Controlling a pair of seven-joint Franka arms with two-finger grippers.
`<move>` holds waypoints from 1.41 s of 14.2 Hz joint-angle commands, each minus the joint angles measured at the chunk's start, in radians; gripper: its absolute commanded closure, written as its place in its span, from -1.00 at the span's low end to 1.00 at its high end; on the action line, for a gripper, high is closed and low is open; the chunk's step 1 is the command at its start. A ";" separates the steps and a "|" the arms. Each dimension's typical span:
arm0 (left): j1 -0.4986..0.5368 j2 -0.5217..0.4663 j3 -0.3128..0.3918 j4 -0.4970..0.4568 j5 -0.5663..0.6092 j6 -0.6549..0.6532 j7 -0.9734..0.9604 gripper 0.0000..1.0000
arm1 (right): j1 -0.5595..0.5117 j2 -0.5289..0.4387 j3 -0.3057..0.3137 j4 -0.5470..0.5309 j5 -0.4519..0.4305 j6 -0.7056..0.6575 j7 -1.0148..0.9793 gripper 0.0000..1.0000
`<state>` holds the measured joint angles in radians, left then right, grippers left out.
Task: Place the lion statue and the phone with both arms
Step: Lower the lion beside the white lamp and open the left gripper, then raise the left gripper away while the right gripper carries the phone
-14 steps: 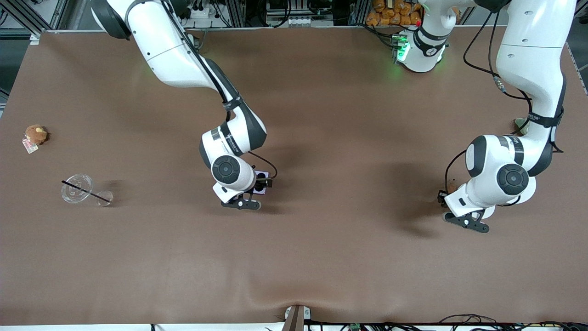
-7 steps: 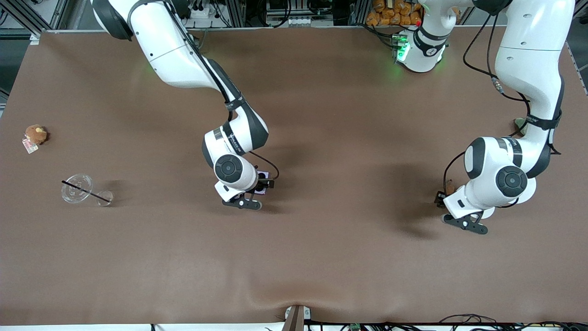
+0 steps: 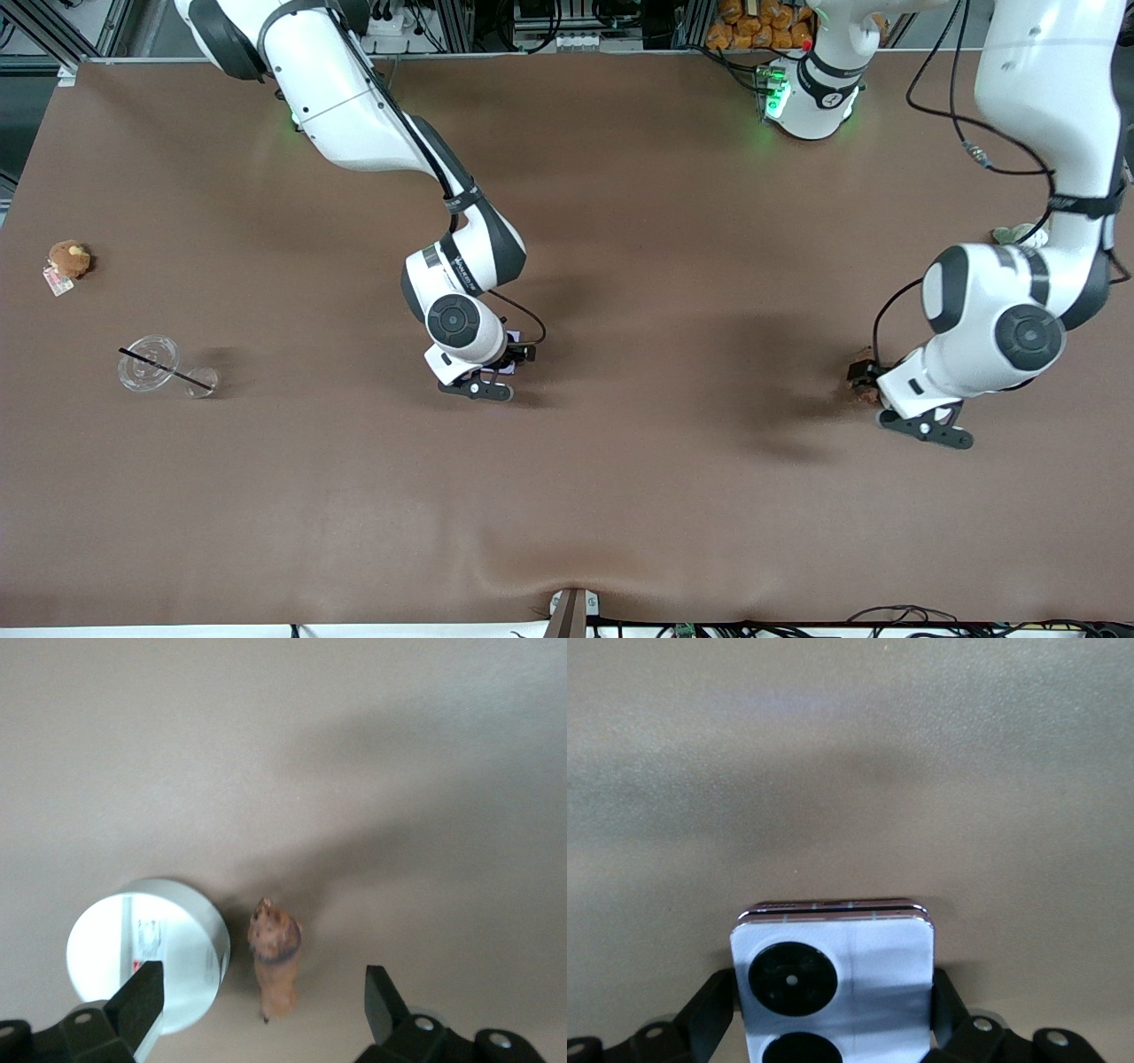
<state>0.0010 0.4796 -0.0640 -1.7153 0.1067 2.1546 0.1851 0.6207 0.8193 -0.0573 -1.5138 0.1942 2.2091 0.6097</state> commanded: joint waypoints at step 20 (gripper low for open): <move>0.080 -0.369 -0.129 0.316 -0.091 -0.728 -0.274 -1.00 | -0.443 -0.068 -0.211 -0.015 -0.007 -0.215 -0.763 0.20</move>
<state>0.0662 0.1668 -0.1890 -1.3979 0.0388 1.4730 -0.0863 0.1793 0.7662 -0.2435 -1.4961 0.1924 2.0030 -0.1470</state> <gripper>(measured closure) 0.000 0.163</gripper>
